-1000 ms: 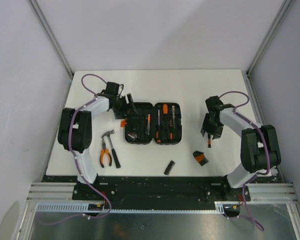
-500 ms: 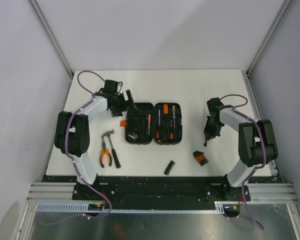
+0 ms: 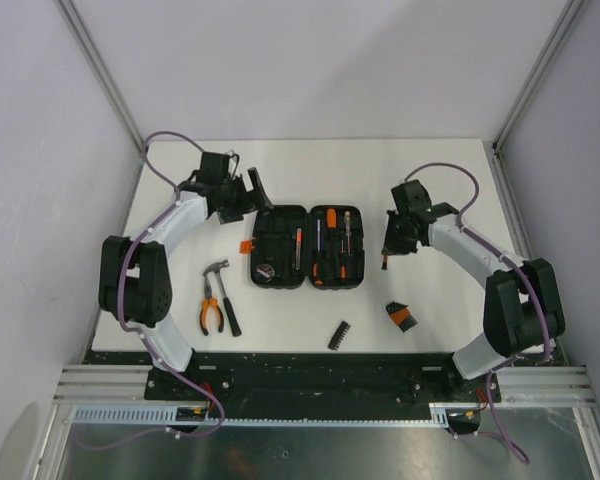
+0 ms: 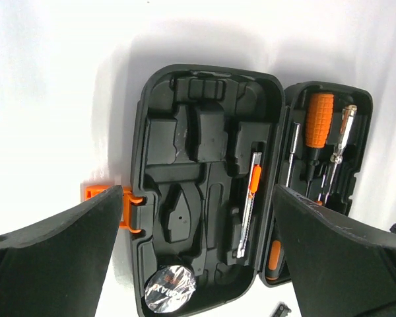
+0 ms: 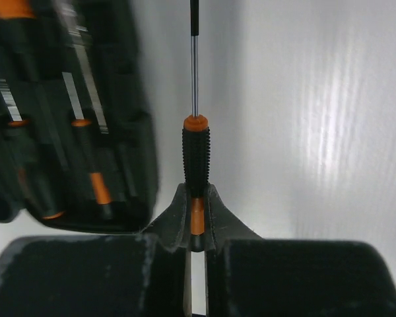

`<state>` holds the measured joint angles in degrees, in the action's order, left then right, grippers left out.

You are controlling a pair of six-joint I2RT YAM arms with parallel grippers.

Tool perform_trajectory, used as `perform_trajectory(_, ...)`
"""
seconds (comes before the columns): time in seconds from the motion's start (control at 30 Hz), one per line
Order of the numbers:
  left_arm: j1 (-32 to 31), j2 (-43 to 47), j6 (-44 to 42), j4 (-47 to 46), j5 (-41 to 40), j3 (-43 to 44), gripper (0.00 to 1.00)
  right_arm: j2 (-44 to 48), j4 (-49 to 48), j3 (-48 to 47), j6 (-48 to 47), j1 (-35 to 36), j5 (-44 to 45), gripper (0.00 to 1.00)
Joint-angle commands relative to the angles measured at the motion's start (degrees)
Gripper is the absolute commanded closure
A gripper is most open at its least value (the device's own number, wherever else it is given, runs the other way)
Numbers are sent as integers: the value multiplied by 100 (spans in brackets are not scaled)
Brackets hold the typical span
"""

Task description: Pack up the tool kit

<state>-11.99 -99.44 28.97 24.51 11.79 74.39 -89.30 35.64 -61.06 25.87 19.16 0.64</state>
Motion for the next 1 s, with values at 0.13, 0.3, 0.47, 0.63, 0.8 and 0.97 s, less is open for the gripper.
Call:
perform_trajectory(0.13, -19, 483, -162, -141, 235, 88, 0, -154, -221, -668, 91, 670, -355, 100)
perform_trajectory(0.3, -14, 525, -179, -146, 307, 17, 1, -496, -275, -823, 149, 988, -296, 100)
perform_trajectory(0.47, -14, 554, -214, -141, 344, -32, 1, -835, -226, -960, 99, 1127, -176, 100)
perform_trajectory(0.63, -16, 538, -248, -147, 355, -39, 1, -1129, -59, -1027, 87, 1193, -74, 100)
perform_trajectory(0.8, -14, 504, -260, -142, 386, -39, 1, -1311, 152, -1047, 118, 1294, 164, 100)
perform_trajectory(0.97, -16, 481, -272, -147, 402, -36, 1, -1463, 277, -1057, 243, 1339, 288, 100)
